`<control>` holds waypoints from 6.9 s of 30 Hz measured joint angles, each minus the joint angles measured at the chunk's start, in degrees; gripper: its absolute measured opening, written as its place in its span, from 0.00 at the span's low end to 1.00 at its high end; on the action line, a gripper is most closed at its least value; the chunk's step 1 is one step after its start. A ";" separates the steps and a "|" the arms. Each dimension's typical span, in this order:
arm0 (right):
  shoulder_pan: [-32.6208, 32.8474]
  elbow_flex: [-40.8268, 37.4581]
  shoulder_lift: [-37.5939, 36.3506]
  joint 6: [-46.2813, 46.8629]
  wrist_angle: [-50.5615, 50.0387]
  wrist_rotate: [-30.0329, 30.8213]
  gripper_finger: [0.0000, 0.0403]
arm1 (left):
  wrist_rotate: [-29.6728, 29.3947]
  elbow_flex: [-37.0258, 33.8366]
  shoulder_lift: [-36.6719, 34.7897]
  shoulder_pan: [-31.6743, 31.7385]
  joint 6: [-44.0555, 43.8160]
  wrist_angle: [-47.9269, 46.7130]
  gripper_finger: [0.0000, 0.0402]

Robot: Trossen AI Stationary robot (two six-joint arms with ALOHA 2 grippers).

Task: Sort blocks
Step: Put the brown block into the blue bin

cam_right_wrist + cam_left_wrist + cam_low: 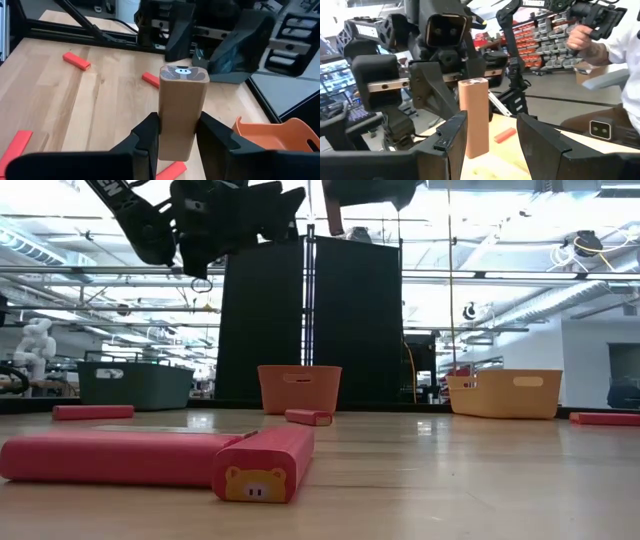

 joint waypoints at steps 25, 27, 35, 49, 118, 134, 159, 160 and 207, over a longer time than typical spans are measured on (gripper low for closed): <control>-2.97 -0.04 0.02 -4.97 -0.24 0.06 0.21 | -22.72 0.00 0.00 -7.99 2.87 -3.73 0.42; -2.97 -0.04 0.02 -5.43 -0.24 0.11 0.21 | -22.55 0.00 0.00 -7.99 2.85 -3.71 0.42; -3.11 -0.07 0.11 -5.65 -0.26 1.40 0.21 | -22.18 0.04 -0.07 -5.92 1.60 -5.81 0.44; -3.78 -0.04 0.07 -7.15 -1.46 1.30 0.21 | -35.07 0.02 -0.74 -8.06 10.90 -8.62 0.75; -6.71 0.00 0.03 -8.16 -0.56 1.30 0.32 | -37.42 0.04 -1.57 -9.29 10.82 -2.55 0.21; -6.71 0.04 -11.17 -5.65 -12.86 1.38 0.47 | -47.63 0.07 -3.37 1.38 13.60 -12.75 0.22; -6.71 -0.28 -7.38 -3.79 -19.89 1.18 0.45 | -84.07 3.08 -16.30 14.13 0.28 -61.11 0.23; -6.71 -0.44 -7.24 -4.64 -19.93 1.23 0.45 | -86.24 3.07 -17.18 15.15 -1.24 -64.52 0.23; -9.35 -7.23 -6.51 -4.07 -18.16 1.11 0.45 | -55.67 8.44 -22.42 5.27 -25.61 -98.78 0.58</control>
